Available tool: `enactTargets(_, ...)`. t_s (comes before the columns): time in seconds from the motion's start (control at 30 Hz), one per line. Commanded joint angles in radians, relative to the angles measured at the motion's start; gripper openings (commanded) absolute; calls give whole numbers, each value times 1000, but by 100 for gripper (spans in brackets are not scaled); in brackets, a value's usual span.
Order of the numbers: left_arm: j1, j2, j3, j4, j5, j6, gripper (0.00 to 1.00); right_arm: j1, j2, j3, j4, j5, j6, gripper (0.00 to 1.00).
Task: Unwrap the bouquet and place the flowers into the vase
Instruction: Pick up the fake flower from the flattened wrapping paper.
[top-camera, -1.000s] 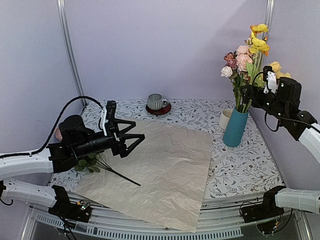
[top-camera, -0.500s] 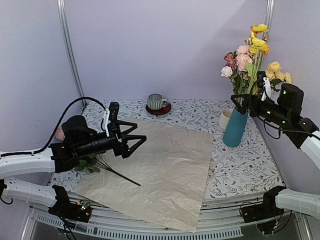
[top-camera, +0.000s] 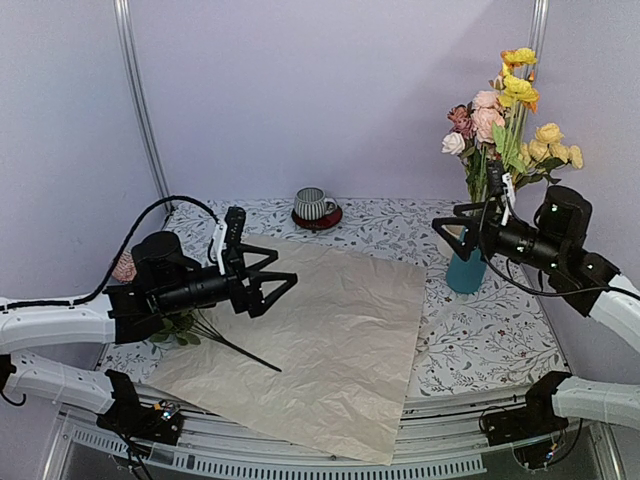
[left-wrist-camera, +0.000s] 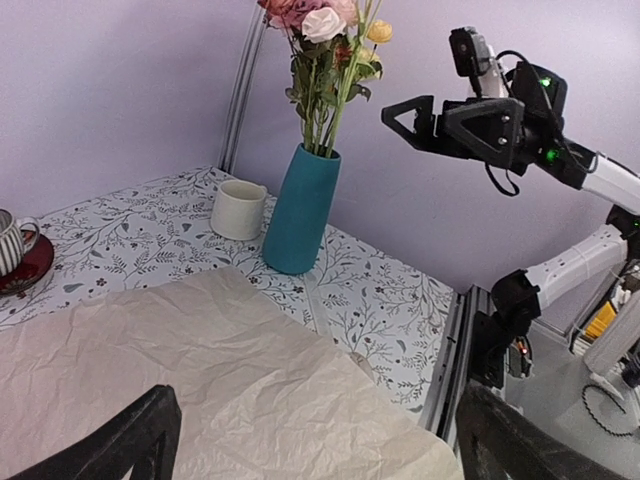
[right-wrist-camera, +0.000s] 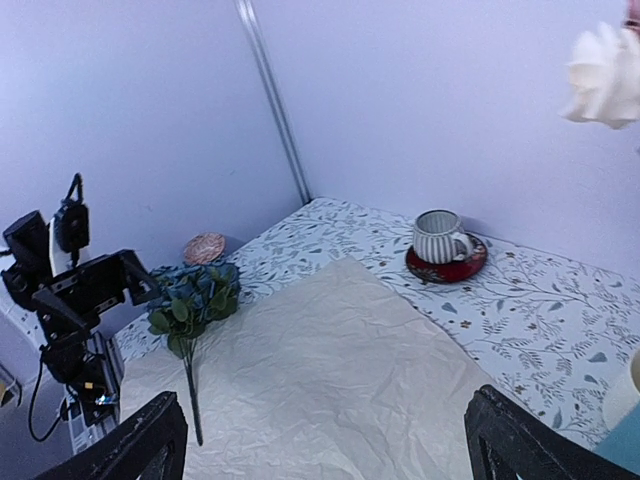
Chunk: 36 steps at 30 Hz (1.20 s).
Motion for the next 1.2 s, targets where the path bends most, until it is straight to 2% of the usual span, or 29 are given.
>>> enactTargets(0.0,-8,9,22,-8,-55,-19,98,132,46,-40,90,16,-50,99)
enactTargets(0.13,-8,0,15,-79,-197,-67,98,204,121,-46,137,47,-79,99)
enactTargets(0.27,-5,-36,-4,-225,-398,-195,98,226,194,-43,203,42,-91,99)
enactTargets(0.37,14,-78,-35,-294,-469,-288,98,240,252,-36,262,35,-100,99)
enactTargets(0.47,54,-107,-58,-385,-496,-401,97,251,324,-11,315,26,-113,99)
enactTargets(0.6,130,-107,-63,-530,-474,-556,89,274,426,32,368,10,-135,99)
enactTargets(0.7,176,-93,-89,-567,-427,-645,87,290,496,76,373,17,-162,99)
enactTargets(0.83,188,-81,-136,-634,-463,-841,81,298,560,99,397,21,-180,99)
enactTargets(0.97,190,-74,-169,-701,-494,-1008,72,302,599,57,472,29,-179,99)
enactTargets(1.17,190,-59,-167,-804,-484,-1176,68,303,641,-55,621,84,-179,99)
